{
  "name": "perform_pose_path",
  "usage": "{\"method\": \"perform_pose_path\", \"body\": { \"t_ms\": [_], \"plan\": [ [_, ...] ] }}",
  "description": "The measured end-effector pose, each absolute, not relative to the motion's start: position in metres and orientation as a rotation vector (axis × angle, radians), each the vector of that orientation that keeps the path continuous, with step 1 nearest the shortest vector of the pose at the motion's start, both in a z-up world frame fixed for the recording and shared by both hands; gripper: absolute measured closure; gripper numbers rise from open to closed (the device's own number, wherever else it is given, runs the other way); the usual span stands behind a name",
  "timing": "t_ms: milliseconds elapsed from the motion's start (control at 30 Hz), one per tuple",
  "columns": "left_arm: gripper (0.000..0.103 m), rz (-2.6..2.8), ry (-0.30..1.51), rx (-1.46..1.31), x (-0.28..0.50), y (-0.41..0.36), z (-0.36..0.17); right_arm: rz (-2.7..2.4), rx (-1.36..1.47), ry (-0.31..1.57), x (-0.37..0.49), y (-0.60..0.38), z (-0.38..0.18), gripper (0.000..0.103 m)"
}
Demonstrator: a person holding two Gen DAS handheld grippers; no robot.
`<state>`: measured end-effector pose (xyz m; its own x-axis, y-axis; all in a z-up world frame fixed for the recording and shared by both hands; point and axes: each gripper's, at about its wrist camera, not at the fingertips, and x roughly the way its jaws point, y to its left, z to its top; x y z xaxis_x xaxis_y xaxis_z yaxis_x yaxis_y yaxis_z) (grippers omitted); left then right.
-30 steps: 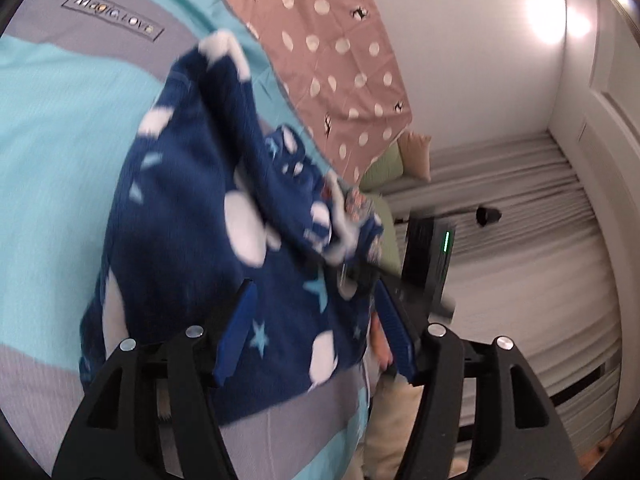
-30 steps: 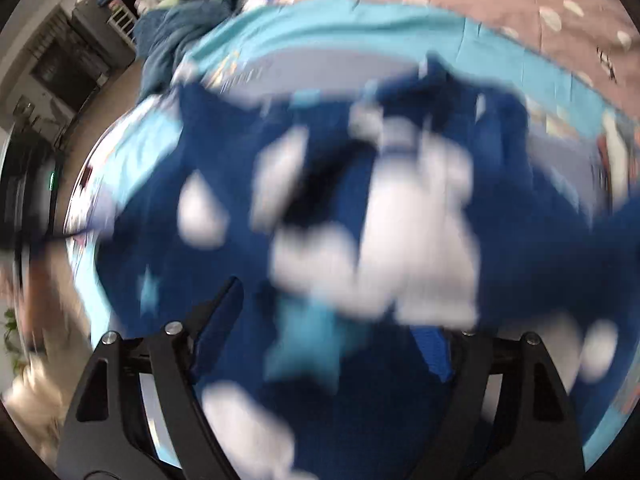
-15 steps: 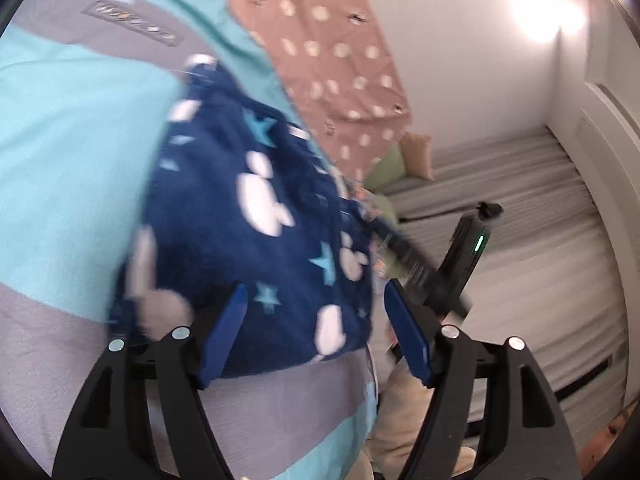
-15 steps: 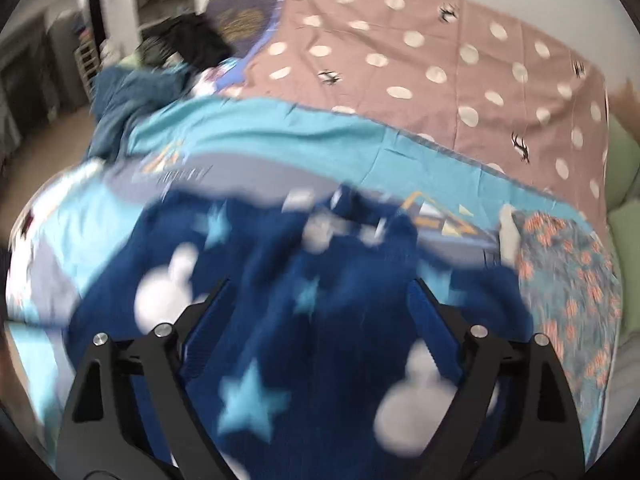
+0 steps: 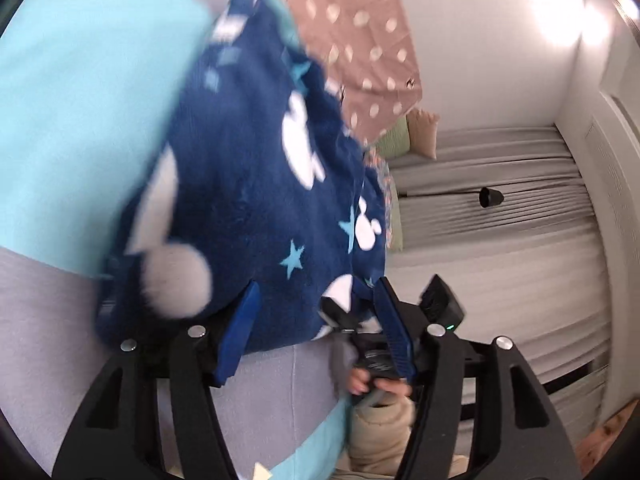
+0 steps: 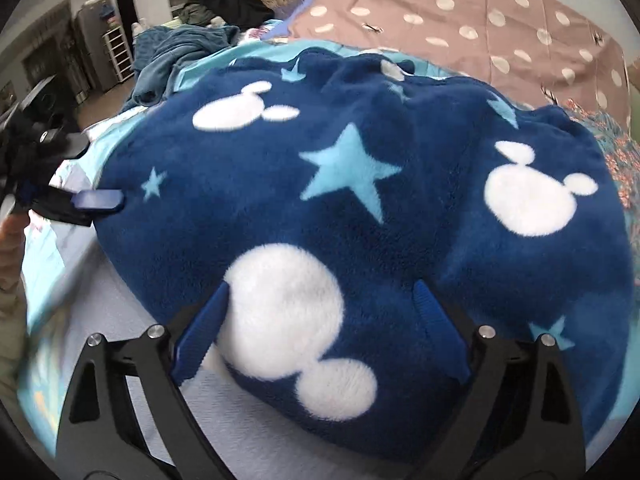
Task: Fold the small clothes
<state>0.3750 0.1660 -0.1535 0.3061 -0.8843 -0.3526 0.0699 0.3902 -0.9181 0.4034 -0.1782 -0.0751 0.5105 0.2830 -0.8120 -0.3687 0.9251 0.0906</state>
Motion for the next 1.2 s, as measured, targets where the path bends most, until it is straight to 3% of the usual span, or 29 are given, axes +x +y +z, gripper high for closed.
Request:
{"method": "perform_pose_path", "body": {
  "t_ms": [133, 267, 367, 600, 933, 1067, 1100, 1200],
  "plan": [
    [0.023, -0.665, 0.972, -0.898, 0.354, 0.195, -0.136, 0.443, 0.0, 0.884, 0.401, -0.177, -0.038, 0.01],
    [0.022, -0.612, 1.006, -0.974, 0.344, 0.213, -0.157, 0.489, -0.054, 0.916, 0.409, -0.16, -0.054, 0.009],
    [0.022, -0.598, 1.039, -1.048, 0.337, 0.221, -0.174, 0.477, -0.152, 0.911, 0.413, -0.151, -0.086, 0.002],
    [0.021, -0.7, 1.088, -1.249, 0.32, 0.209, -0.201, 0.49, -0.112, 0.934, 0.415, -0.154, -0.083, 0.002],
    [0.02, -0.477, 1.04, -1.217, 0.369, 0.17, -0.203, 0.484, -0.088, 0.932, 0.413, -0.157, -0.084, 0.002],
    [0.02, -0.402, 0.99, -1.061, 0.381, 0.145, -0.186, 0.491, -0.067, 0.927, 0.413, -0.16, -0.084, 0.002],
    [0.021, -0.371, 0.963, -1.012, 0.382, 0.139, -0.182, 0.495, -0.052, 0.928, 0.413, -0.161, -0.084, 0.002],
    [0.044, -0.246, 0.877, -0.856, 0.377, 0.124, -0.17, 0.52, 0.013, 0.936, 0.415, -0.169, -0.082, 0.002]
  ]
}}
